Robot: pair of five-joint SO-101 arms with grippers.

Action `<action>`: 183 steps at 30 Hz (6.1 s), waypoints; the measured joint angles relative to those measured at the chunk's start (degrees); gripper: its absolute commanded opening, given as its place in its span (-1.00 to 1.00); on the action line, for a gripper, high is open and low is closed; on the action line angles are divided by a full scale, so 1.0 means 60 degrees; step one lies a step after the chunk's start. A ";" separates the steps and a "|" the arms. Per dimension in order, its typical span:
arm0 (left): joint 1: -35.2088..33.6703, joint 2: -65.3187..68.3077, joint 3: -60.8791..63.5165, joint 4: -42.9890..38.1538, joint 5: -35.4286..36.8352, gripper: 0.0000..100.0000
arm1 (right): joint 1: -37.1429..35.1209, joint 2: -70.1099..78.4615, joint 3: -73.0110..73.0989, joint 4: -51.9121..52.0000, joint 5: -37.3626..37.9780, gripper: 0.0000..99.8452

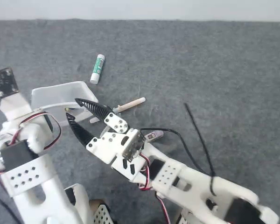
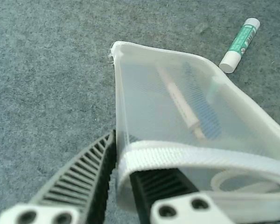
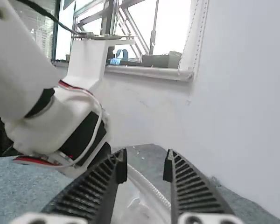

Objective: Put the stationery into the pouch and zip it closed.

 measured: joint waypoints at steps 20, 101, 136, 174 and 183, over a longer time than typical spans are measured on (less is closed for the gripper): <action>-0.0850 0.0000 0.0000 -0.0234 0.0000 -0.98 | 0.1026 -0.2359 -0.1143 0.7004 -0.2359 -0.76; -0.0879 0.0000 0.0527 -0.0938 0.0000 -0.98 | 0.4659 0.8410 -1.0300 1.9897 -0.8689 -0.76; -0.0864 0.0000 0.0527 -0.0938 0.0000 -0.98 | 0.4513 0.9465 -1.0813 2.0689 -0.8396 -0.93; -0.0864 0.0000 0.0527 -0.0938 0.0000 -0.98 | 0.2755 0.3985 -1.1575 2.3531 -0.7722 -0.99; -0.0864 0.0000 0.0527 -0.0938 0.0000 -0.98 | 0.1788 0.2593 -1.1575 2.2667 -0.7136 -0.99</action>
